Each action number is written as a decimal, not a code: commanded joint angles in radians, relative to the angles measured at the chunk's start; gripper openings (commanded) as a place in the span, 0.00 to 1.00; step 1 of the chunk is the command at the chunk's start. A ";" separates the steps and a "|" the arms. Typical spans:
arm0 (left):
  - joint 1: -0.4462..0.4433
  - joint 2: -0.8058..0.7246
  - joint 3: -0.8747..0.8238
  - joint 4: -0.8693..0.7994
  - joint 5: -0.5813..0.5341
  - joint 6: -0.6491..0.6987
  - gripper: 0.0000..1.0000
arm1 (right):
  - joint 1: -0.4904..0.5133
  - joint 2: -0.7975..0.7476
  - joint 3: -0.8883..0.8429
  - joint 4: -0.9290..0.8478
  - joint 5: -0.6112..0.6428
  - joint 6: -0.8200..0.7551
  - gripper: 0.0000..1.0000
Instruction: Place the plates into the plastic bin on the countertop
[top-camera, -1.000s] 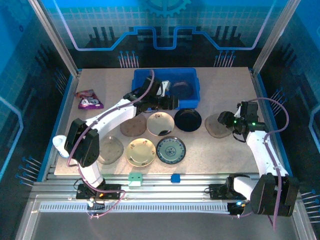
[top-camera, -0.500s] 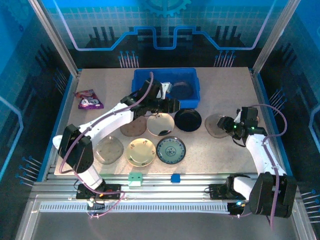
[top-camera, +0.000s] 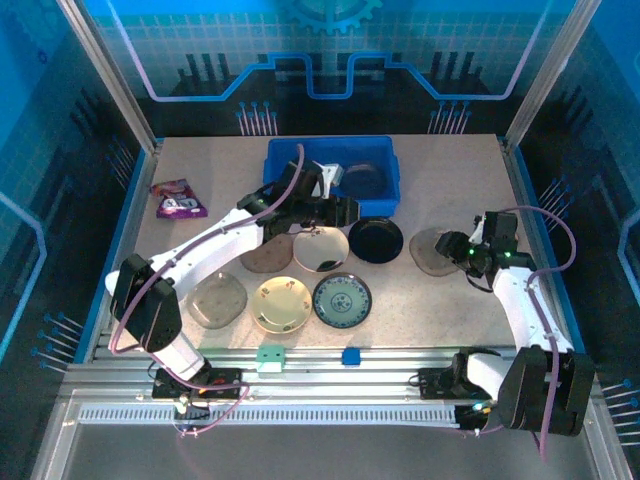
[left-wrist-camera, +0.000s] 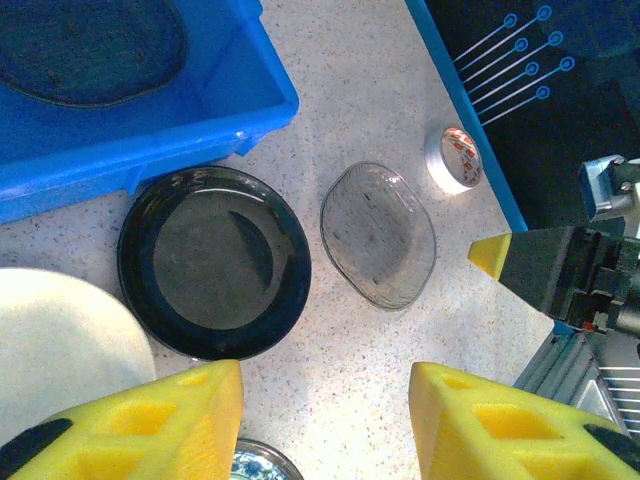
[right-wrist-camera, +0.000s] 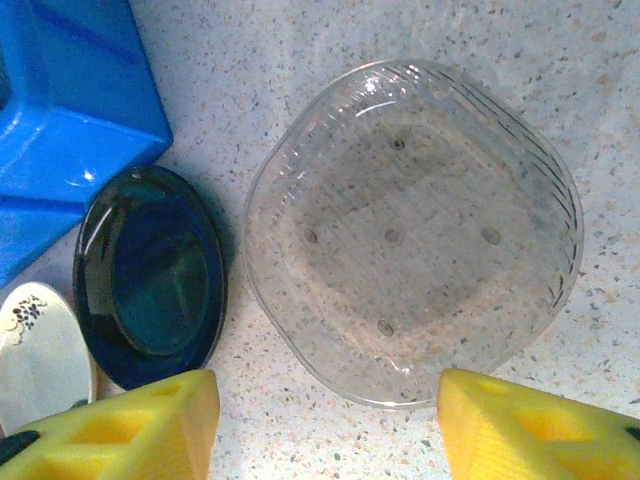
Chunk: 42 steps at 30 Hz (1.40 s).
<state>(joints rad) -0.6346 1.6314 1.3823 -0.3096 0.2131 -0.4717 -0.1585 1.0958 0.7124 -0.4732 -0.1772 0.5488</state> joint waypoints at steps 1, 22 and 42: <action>-0.010 0.013 0.055 -0.036 -0.014 0.005 0.49 | -0.016 -0.012 0.037 -0.025 -0.018 0.000 0.60; 0.001 -0.112 -0.264 0.095 -0.005 -0.062 0.53 | -0.069 0.070 -0.043 0.035 0.062 -0.004 0.61; 0.076 -0.031 -0.236 0.176 0.084 -0.075 0.53 | -0.140 0.331 -0.013 0.119 0.085 0.067 0.49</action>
<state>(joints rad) -0.5701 1.5887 1.1118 -0.1490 0.2642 -0.5507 -0.2829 1.4071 0.6804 -0.3782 -0.0971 0.5991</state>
